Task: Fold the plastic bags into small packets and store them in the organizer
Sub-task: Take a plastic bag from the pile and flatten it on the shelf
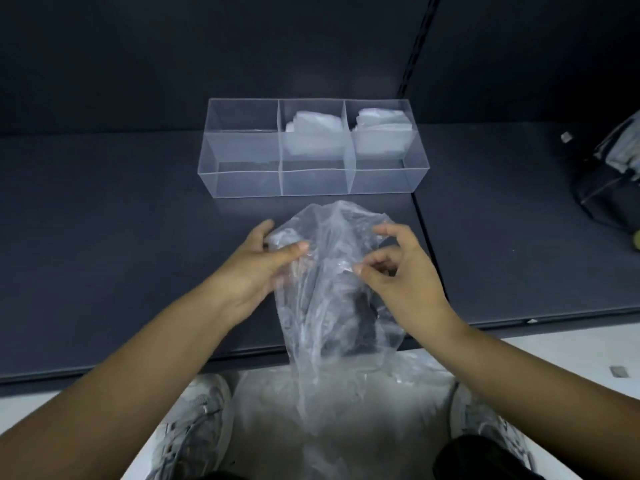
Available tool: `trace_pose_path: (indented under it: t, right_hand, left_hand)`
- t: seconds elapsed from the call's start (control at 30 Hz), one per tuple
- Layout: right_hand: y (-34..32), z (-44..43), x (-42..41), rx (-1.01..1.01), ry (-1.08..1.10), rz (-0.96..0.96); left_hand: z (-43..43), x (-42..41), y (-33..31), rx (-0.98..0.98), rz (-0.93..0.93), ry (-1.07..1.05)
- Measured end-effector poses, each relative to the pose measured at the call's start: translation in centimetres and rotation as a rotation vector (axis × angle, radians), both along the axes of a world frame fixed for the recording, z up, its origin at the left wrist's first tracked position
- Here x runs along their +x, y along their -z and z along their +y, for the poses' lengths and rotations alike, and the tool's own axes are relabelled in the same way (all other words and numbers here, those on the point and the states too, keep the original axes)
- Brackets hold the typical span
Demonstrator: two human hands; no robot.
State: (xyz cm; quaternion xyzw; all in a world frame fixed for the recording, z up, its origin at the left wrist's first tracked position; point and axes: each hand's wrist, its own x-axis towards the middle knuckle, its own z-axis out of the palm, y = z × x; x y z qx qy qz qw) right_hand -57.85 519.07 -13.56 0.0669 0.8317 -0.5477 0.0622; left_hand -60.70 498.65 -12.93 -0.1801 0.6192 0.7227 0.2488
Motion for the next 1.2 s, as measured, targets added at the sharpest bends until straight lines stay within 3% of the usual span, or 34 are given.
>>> trace_pose_path:
  t: [0.13, 0.27, 0.43, 0.6, 0.8, 0.9, 1.0, 1.1, 1.2]
  right_hand:
    - [-0.3, 0.2, 0.6, -0.165, -0.085, -0.066]
    - [-0.1, -0.2, 1.8, -0.142, -0.213, -0.133]
    - [-0.2, -0.3, 1.4, -0.202, -0.094, -0.077]
    - [-0.7, 1.4, 0.5, -0.190, 0.004, -0.074]
    - [-2.0, 3.5, -0.7, -0.037, 0.007, 0.114]
    - [-3.3, 4.3, -1.1, -0.195, -0.078, 0.193]
    - [-4.3, 3.6, -1.1, -0.352, -0.016, 0.246]
    - [-4.7, 2.6, -0.9, -0.174, 0.147, 0.393]
    - [-4.7, 2.5, -1.0, -0.062, 0.210, 0.379]
  left_hand:
    - [0.0, -0.6, 0.3, 0.039, 0.112, 0.039]
    - [0.0, 1.1, 0.8, 0.113, 0.192, 0.138]
    - [0.1, 2.2, 0.7, 0.026, 0.347, 0.202]
    - [-1.3, 1.9, 0.2, -0.202, 0.419, -0.001]
    - [-2.8, 1.8, 0.2, -0.233, 0.408, -0.178]
    - [-2.6, 2.0, -0.3, -0.154, 0.417, -0.230]
    - [-1.7, 2.3, -1.0, -0.130, 0.511, -0.272]
    - [-1.3, 2.8, -1.6, -0.225, 0.699, -0.283]
    - [-1.5, 3.2, -1.7, -0.343, 0.722, -0.303]
